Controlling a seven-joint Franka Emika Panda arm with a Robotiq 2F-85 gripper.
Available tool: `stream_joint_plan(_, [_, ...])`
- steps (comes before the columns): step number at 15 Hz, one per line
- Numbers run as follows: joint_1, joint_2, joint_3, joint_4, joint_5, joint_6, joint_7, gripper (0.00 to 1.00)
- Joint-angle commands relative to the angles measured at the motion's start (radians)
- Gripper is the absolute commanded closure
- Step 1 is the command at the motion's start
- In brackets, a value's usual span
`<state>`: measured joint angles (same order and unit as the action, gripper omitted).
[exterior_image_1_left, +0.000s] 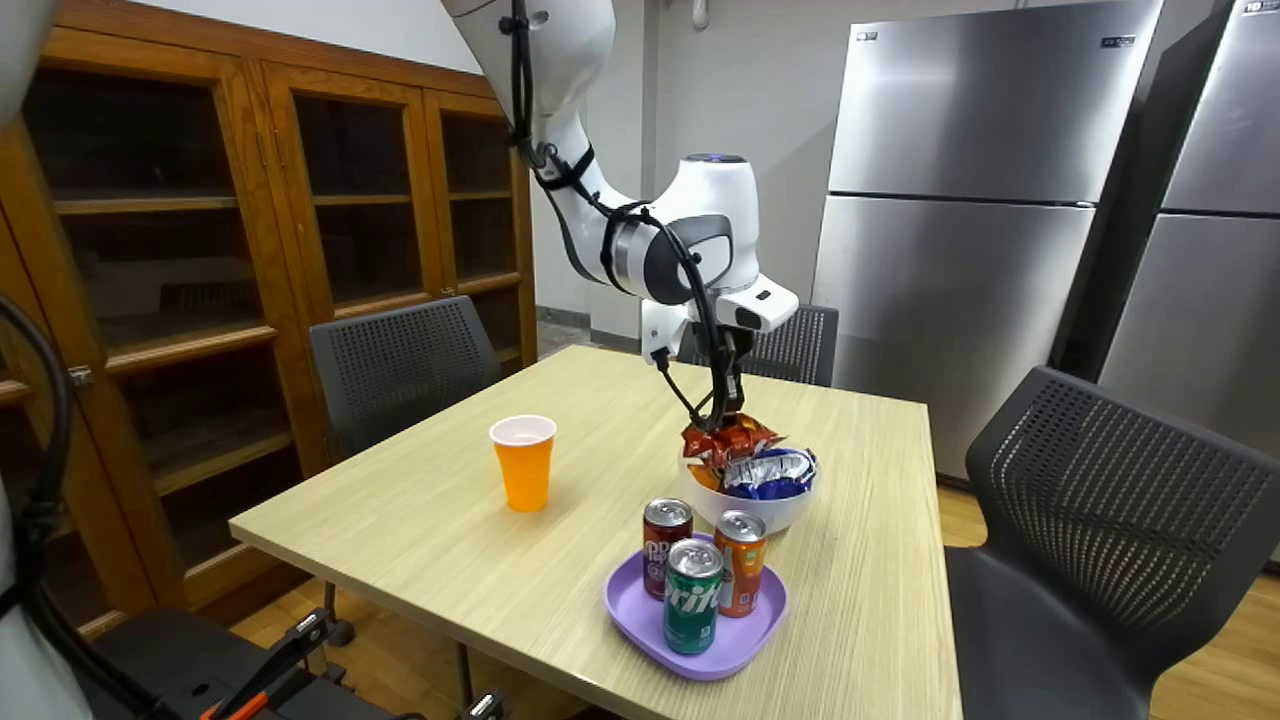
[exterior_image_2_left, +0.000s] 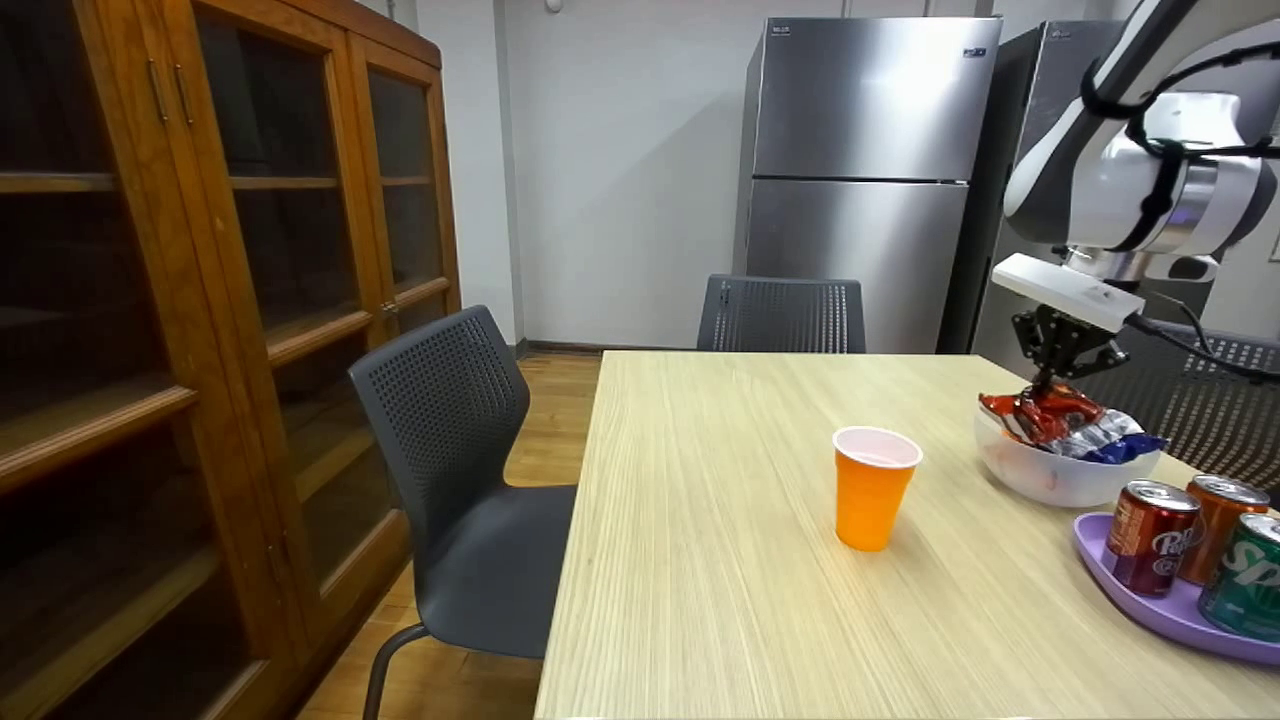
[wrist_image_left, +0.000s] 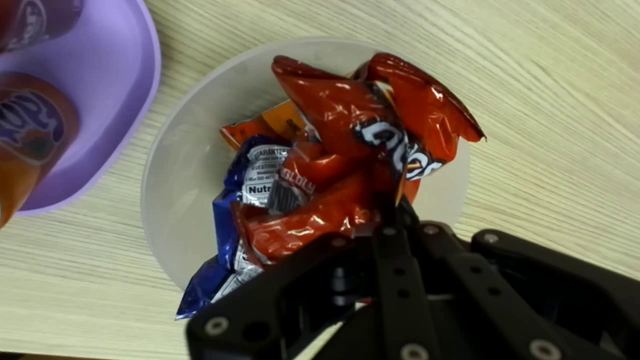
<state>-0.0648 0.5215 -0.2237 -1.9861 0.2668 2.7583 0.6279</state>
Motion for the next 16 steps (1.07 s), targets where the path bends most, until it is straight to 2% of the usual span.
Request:
stream_joint_plan(1, [-0.014, 0.055, 0.009, 0.08, 0.015, -0.065, 0.021, 1.0])
stream_joint_plan(12, [-0.002, 0.056, 0.007, 0.069, 0.017, -0.071, 0.048, 1.0])
stream_joint_plan(13, [0.001, 0.048, 0.005, 0.06, 0.015, -0.067, 0.051, 0.81])
stream_joint_plan(16, [0.014, 0.022, -0.003, 0.034, 0.008, -0.051, 0.059, 0.6])
